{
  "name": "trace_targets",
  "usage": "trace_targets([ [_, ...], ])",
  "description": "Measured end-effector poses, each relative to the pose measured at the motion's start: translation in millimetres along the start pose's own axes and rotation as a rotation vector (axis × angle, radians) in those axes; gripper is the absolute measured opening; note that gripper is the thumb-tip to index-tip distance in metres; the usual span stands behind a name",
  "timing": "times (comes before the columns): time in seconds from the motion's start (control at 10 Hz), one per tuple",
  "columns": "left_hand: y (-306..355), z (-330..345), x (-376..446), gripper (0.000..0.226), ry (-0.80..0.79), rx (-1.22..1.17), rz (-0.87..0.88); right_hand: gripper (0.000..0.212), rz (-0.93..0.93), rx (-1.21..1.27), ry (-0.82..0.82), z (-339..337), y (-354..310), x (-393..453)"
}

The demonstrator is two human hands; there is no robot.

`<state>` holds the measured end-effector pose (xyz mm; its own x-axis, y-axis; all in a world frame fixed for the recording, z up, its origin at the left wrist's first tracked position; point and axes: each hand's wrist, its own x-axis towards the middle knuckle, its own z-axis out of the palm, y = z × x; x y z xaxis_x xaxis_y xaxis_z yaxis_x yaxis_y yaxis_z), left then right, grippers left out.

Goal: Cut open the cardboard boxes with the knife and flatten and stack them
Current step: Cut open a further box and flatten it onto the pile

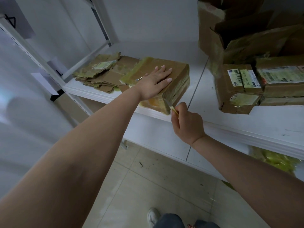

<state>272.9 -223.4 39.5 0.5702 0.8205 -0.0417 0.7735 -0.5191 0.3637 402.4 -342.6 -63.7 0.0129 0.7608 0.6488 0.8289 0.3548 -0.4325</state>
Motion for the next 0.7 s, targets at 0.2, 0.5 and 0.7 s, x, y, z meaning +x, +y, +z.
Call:
trace_targets([
  [0.2, 0.6, -0.4, -0.5, 0.051, 0.008, -0.001, -0.001, 0.019, 0.003, -0.019, 0.016, 3.4, -0.8, -0.9],
  [0.5, 1.2, 0.2, -0.1, 0.051, 0.002, 0.001, 0.001, 0.021, -0.011, -0.028, 0.036, 3.0, 3.1, -0.2],
  [0.7, 0.9, 0.3, -0.1, 0.052, 0.003, 0.013, 0.007, 0.013, 0.009, -0.081, -0.034, 6.8, 0.0, -0.1],
])
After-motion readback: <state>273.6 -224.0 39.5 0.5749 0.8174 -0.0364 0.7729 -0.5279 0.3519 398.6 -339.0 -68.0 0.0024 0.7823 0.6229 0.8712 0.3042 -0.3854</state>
